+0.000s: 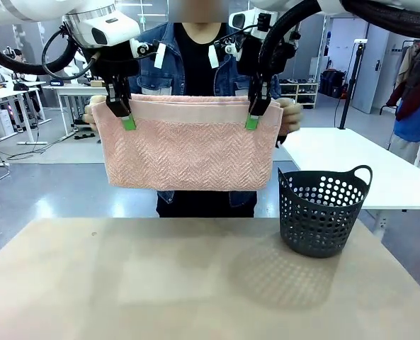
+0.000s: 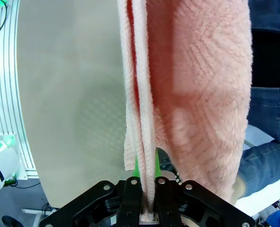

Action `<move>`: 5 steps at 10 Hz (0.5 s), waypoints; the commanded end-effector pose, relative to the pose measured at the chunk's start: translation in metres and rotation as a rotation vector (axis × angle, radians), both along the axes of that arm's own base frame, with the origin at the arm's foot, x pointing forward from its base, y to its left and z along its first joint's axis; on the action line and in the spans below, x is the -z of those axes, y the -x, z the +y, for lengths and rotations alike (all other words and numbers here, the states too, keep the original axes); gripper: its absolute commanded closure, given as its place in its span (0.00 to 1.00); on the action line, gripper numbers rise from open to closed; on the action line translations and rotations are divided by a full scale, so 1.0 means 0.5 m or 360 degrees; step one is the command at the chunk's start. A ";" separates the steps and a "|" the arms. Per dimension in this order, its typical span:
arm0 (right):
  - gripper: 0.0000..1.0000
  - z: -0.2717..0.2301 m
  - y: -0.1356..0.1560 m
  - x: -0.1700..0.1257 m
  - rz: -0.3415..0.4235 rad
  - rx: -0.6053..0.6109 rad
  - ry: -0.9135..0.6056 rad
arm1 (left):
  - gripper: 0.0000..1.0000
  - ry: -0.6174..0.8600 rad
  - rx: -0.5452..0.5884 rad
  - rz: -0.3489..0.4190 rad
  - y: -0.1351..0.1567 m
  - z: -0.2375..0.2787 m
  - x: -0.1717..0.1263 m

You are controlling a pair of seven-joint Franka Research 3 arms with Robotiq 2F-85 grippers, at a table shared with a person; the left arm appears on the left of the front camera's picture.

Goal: Fold the towel.
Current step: Release the end of the 100 cm Hotel Towel you were holding.

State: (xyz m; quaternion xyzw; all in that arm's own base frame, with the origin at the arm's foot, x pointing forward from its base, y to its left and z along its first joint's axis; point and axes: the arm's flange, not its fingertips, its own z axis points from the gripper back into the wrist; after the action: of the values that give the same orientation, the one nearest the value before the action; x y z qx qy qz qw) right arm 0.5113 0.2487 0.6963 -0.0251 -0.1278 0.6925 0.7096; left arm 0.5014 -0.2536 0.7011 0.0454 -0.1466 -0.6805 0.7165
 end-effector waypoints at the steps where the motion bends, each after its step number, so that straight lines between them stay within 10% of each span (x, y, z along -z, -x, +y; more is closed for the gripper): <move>1: 1.00 -0.001 0.005 -0.005 -0.0001 -0.0018 0.0007 | 1.00 -0.0001 -0.0004 -0.0003 0.000 0.003 -0.002; 5: 1.00 -0.001 0.005 -0.005 -0.0001 -0.0018 0.0007 | 1.00 -0.0001 -0.0004 -0.0003 0.000 0.003 -0.002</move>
State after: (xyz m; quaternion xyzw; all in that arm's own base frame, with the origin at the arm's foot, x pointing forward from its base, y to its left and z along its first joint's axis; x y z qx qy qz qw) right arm 0.5113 0.2487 0.6964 -0.0252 -0.1278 0.6925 0.7096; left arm 0.5012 -0.2539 0.7011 0.0453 -0.1466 -0.6807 0.7163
